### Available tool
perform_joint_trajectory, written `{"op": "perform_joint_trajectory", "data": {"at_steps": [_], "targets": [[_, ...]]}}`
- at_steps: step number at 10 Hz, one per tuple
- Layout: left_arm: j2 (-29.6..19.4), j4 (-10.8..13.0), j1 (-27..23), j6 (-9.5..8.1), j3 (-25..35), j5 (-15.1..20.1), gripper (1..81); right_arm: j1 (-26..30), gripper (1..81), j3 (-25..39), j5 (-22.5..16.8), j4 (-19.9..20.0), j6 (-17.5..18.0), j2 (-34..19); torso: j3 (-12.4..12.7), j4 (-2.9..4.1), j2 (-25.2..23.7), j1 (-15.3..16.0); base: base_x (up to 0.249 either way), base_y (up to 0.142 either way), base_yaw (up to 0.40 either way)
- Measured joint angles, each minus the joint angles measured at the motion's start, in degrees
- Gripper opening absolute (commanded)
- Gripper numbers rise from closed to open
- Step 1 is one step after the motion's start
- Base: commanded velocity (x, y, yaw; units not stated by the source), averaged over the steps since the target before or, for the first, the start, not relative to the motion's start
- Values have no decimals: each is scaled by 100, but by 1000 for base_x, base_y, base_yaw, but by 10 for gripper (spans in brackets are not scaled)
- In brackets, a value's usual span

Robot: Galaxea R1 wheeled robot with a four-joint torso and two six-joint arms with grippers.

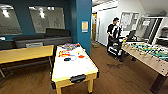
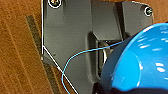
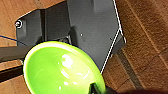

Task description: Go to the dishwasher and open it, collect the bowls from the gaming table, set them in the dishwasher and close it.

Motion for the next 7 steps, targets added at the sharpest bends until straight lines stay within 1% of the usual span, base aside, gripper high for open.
{"op": "perform_joint_trajectory", "data": {"at_steps": [7], "targets": [[35, 2, 0, 0, -17, 0, 10, -11, 10, -17, 0, -5, 0, 16, 0, 0, 0, -2, 0, 0, -385]]}}
